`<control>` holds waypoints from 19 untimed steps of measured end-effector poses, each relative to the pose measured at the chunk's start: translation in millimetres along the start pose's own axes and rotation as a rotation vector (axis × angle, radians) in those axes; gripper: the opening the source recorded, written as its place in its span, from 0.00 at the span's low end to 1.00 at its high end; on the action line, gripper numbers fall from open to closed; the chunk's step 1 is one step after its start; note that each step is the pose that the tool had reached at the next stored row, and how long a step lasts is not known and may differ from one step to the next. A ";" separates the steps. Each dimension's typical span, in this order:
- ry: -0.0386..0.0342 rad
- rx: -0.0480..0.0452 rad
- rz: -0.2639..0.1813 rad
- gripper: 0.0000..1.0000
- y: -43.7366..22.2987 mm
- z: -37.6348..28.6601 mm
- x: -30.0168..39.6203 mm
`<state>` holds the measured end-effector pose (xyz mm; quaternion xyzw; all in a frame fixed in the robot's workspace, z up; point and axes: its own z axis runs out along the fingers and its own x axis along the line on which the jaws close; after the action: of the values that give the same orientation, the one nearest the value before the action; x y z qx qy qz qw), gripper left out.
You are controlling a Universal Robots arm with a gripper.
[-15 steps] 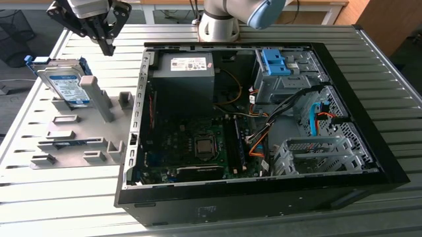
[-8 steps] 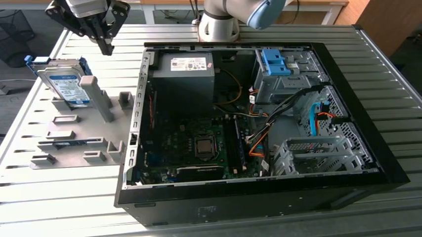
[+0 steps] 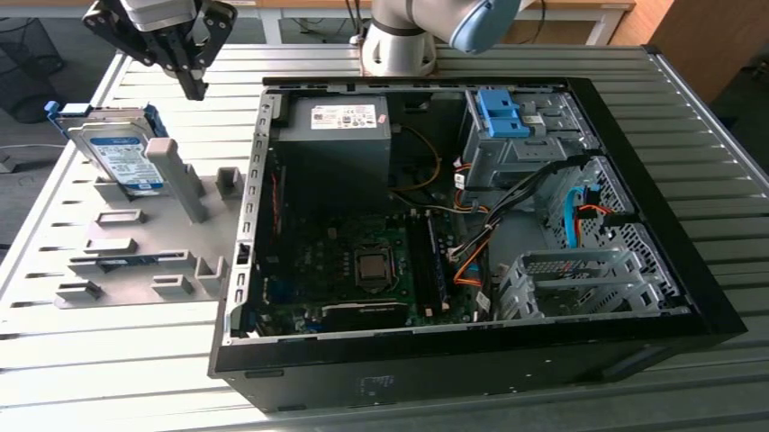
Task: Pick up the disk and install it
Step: 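Reach for the disk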
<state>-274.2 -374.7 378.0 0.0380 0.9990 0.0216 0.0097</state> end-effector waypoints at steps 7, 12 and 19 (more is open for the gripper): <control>-0.0001 0.0000 0.000 0.11 5.4 0.1 6.7; 0.0000 0.0000 0.000 0.11 6.9 0.1 13.1; 0.0000 0.0000 0.000 0.11 6.8 0.1 15.2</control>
<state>-288.9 -366.8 377.9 0.0380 0.9990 0.0216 0.0097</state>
